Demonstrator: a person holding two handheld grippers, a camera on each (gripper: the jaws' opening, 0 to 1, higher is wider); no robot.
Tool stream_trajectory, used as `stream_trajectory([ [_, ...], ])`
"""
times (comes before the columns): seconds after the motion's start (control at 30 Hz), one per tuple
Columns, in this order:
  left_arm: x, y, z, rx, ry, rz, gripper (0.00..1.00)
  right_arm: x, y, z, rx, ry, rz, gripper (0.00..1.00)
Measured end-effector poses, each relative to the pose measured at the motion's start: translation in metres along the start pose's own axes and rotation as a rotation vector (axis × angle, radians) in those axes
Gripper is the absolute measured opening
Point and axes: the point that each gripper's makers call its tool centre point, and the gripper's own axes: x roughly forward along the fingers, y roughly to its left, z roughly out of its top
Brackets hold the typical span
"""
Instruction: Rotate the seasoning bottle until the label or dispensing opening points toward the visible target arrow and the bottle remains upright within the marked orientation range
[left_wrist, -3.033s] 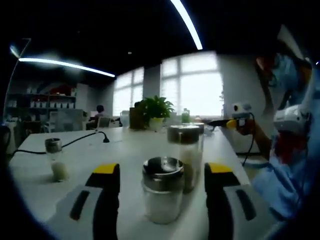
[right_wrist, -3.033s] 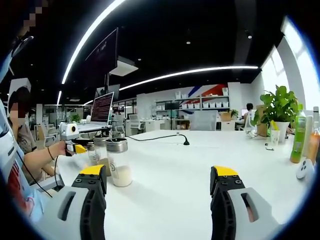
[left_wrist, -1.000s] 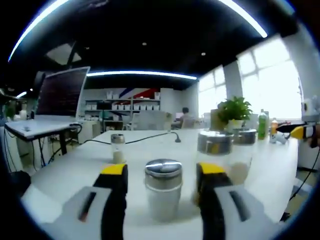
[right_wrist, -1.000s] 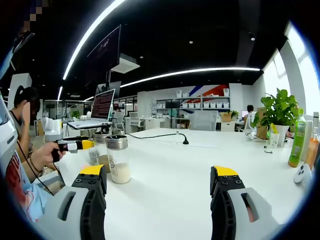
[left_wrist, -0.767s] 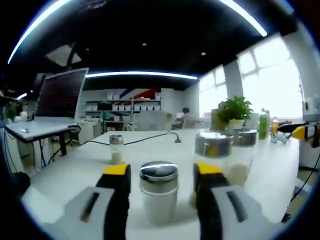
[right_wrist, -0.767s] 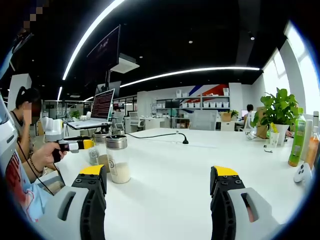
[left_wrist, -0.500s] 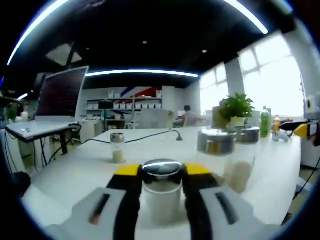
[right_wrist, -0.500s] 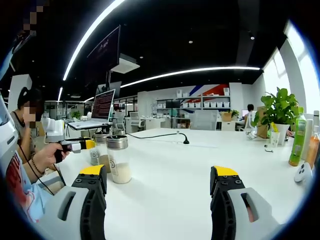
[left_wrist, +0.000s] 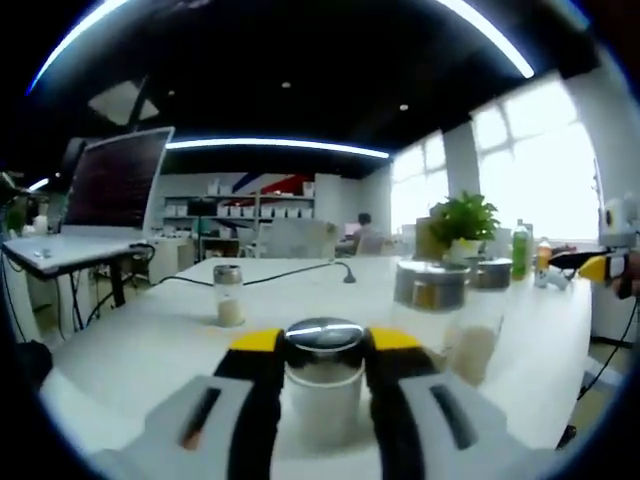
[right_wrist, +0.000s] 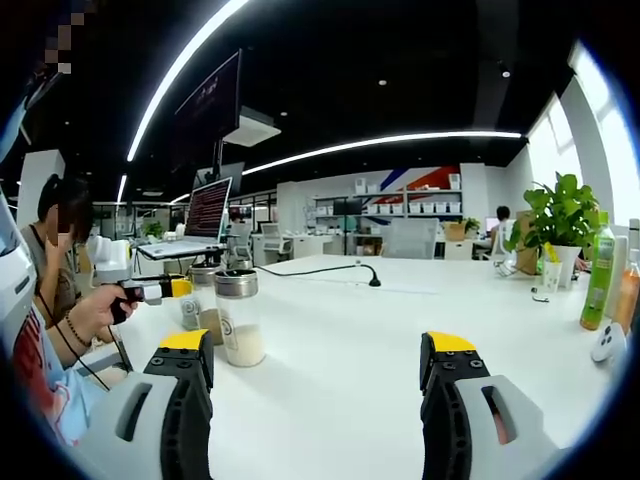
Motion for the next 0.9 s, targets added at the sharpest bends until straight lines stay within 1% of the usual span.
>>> stream_trajectory([
  [0.13,0.0,-0.001,-0.001,0.017,-0.004,-0.02,0.33,0.0,-0.002,0.0,0.002,0.0,-0.005,0.88],
  [0.4,0.0,0.0,-0.001,0.03,-0.023,-0.082,0.33,0.003,0.004,-0.001,0.005,0.002,0.005,0.87],
  [0.6,-0.001,-0.001,-0.002,0.035,-0.039,-0.148,0.33,0.003,0.008,-0.002,0.006,0.003,0.015,0.87],
  [0.77,-0.001,-0.003,-0.003,0.064,-0.05,-0.197,0.33,0.003,0.008,-0.003,0.007,0.008,0.011,0.87],
  [0.9,0.0,-0.004,-0.003,0.059,-0.043,-0.259,0.33,0.003,0.011,-0.005,0.006,0.011,0.016,0.87],
])
